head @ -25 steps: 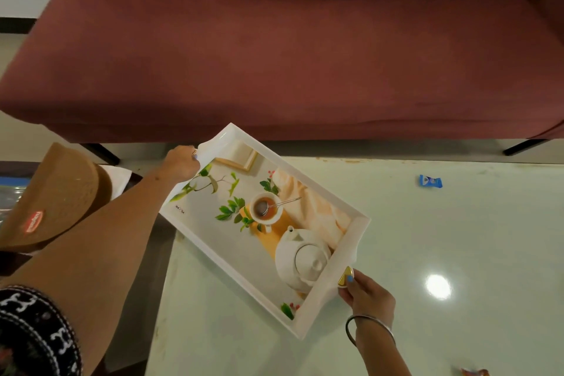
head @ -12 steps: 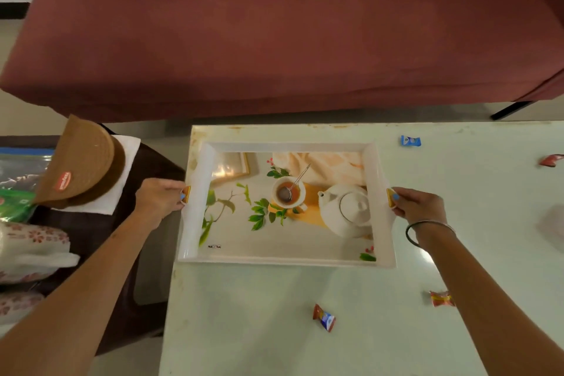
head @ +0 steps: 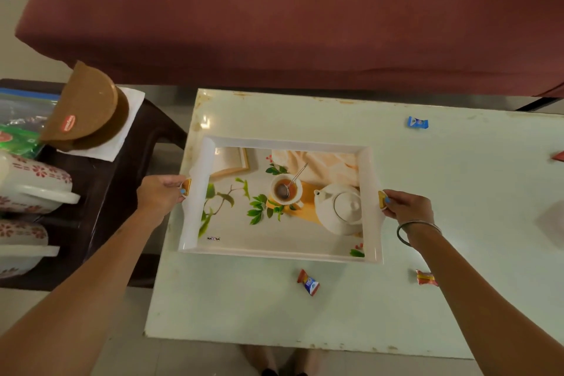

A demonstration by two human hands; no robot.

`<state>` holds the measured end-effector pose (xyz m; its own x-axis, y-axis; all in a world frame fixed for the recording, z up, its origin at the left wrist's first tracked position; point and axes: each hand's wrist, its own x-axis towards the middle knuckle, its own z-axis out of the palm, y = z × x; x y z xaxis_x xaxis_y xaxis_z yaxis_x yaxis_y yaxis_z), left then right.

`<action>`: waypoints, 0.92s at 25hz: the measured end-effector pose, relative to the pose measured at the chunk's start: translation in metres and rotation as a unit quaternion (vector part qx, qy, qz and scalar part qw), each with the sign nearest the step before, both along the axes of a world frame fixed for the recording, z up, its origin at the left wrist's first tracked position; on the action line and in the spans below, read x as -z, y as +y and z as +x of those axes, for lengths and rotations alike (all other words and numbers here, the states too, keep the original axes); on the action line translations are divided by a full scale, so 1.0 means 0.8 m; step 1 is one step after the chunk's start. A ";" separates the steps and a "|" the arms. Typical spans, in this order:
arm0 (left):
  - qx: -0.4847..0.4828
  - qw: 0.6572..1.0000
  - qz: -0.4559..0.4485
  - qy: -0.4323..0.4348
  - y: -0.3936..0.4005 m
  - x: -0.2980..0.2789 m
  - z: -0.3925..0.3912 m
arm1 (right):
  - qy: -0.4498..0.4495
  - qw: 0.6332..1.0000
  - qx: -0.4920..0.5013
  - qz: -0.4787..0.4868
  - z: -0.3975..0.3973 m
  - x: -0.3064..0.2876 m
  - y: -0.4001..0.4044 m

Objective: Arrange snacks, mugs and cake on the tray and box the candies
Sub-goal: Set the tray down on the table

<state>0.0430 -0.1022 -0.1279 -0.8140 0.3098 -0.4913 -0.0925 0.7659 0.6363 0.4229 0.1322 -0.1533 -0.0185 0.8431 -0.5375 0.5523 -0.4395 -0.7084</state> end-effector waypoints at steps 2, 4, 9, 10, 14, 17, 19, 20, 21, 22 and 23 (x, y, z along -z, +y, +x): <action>0.001 1.000 -0.003 0.006 -0.002 0.001 0.003 | -0.006 1.000 0.001 -0.002 0.000 0.004 0.000; 0.001 1.000 -0.009 0.014 -0.003 0.004 0.006 | -0.010 1.000 0.003 -0.004 0.001 0.007 0.000; -0.005 1.000 -0.014 0.014 -0.005 0.010 0.004 | -0.023 1.000 0.008 0.003 -0.001 0.011 0.001; -0.006 1.000 -0.016 0.015 -0.005 0.010 0.004 | -0.027 1.000 0.004 0.002 -0.002 0.010 0.001; 0.015 0.999 -0.020 0.042 -0.006 0.001 0.016 | -0.105 0.993 -0.051 0.023 -0.011 -0.012 0.000; 0.042 0.997 0.004 0.065 -0.011 -0.037 0.034 | -0.166 0.970 -0.139 0.110 -0.025 -0.054 -0.009; 0.068 0.994 0.028 0.086 -0.018 -0.081 0.050 | -0.141 0.964 -0.165 0.150 -0.044 -0.094 -0.018; 0.073 0.990 0.042 0.108 -0.025 -0.110 0.057 | -0.122 0.962 -0.178 0.165 -0.060 -0.119 -0.024; 0.066 0.987 0.064 0.134 -0.031 -0.138 0.064 | -0.100 0.960 -0.193 0.178 -0.080 -0.143 -0.031; 0.046 0.982 0.093 0.156 -0.039 -0.165 0.071 | -0.074 0.956 -0.211 0.191 -0.103 -0.168 -0.038; 0.017 0.977 0.123 0.174 -0.047 -0.191 0.075 | -0.044 0.951 -0.230 0.204 -0.129 -0.194 -0.046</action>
<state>0.1032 -0.1399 0.0253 -0.9058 0.4133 -0.0933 0.1855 0.5848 0.7896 0.3201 0.0956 0.0020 -0.4047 0.8956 -0.1846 0.6850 0.1632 -0.7100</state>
